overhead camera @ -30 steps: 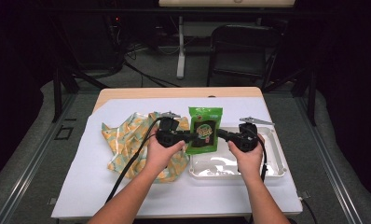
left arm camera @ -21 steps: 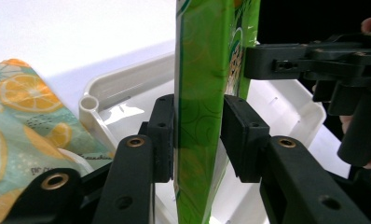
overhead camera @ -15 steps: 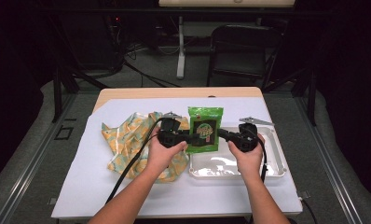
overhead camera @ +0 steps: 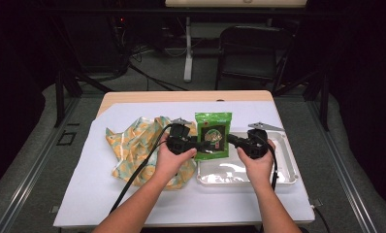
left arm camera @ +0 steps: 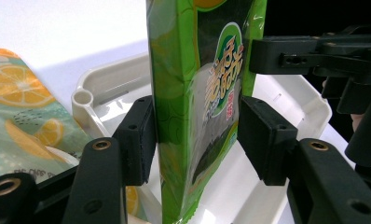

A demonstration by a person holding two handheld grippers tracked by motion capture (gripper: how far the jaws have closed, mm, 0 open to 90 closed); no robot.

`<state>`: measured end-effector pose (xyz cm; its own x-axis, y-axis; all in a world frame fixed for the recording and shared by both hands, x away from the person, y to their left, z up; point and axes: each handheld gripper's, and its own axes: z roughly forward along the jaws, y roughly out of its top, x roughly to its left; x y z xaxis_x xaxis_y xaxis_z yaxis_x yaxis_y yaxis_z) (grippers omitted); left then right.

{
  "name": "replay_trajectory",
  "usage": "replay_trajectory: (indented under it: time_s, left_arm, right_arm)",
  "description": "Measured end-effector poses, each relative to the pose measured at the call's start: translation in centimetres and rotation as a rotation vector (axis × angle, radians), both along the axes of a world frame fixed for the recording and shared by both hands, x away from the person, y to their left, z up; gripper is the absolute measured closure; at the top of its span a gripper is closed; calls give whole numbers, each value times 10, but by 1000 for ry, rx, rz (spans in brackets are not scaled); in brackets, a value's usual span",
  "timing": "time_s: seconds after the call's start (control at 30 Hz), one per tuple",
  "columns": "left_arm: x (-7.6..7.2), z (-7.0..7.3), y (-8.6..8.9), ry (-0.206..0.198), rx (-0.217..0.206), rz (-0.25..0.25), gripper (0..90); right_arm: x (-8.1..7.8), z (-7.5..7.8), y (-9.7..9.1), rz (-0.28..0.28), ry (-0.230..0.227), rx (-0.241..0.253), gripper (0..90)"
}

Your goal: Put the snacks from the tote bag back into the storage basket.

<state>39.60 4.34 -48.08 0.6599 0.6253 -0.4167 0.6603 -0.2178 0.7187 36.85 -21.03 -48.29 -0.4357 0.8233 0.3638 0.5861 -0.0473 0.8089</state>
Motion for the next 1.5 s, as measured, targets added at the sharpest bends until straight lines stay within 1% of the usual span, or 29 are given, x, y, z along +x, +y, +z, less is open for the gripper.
replay_trajectory:
  time_s: [0.03, 0.1, 0.4, 0.53, 0.7, 0.83, 0.93, 1.13, 1.23, 1.27, 1.43, 1.5]
  left_arm:
    - [1, -1, 0, 1, 5, -5, 479]
    - [1, -2, -1, 5, 1, -2, 479]
    - [3, -11, -9, 27, 13, -24, 476]
    - [4, -14, -11, 37, 10, -29, 476]
    - [5, -15, -12, 57, 2, -34, 475]
    - [6, -17, -13, 67, 12, -39, 475]
    - [7, -20, -14, 67, 29, -37, 468]
    - [7, -23, -12, 70, 45, -31, 464]
    - [7, -23, -11, 74, 43, -25, 461]
    - [7, -23, -10, 72, 45, -20, 460]
    - [7, -21, -8, 59, 57, -9, 453]
    - [7, -21, -7, 60, 57, -11, 454]
  right_arm:
    - [0, 0, 0, -1, -1, 0, 900]
    - [-1, 0, 0, 2, 3, -14, 900]
    - [-4, -3, -4, -20, 3, -27, 900]
    - [-6, -3, -7, -25, 6, -33, 900]
    - [-7, -4, -6, -43, -2, -50, 900]
    - [-8, -5, -7, -30, -1, -61, 900]
    - [-8, -6, -7, -29, 5, -73, 900]
    - [-8, -8, -3, -37, -1, -90, 900]
    - [-8, -9, -2, -41, -7, -85, 900]
    - [-8, -9, -2, -38, -5, -91, 900]
    - [-8, -11, -2, -48, -6, -87, 900]
    - [-7, -13, -3, -47, -7, -86, 900]
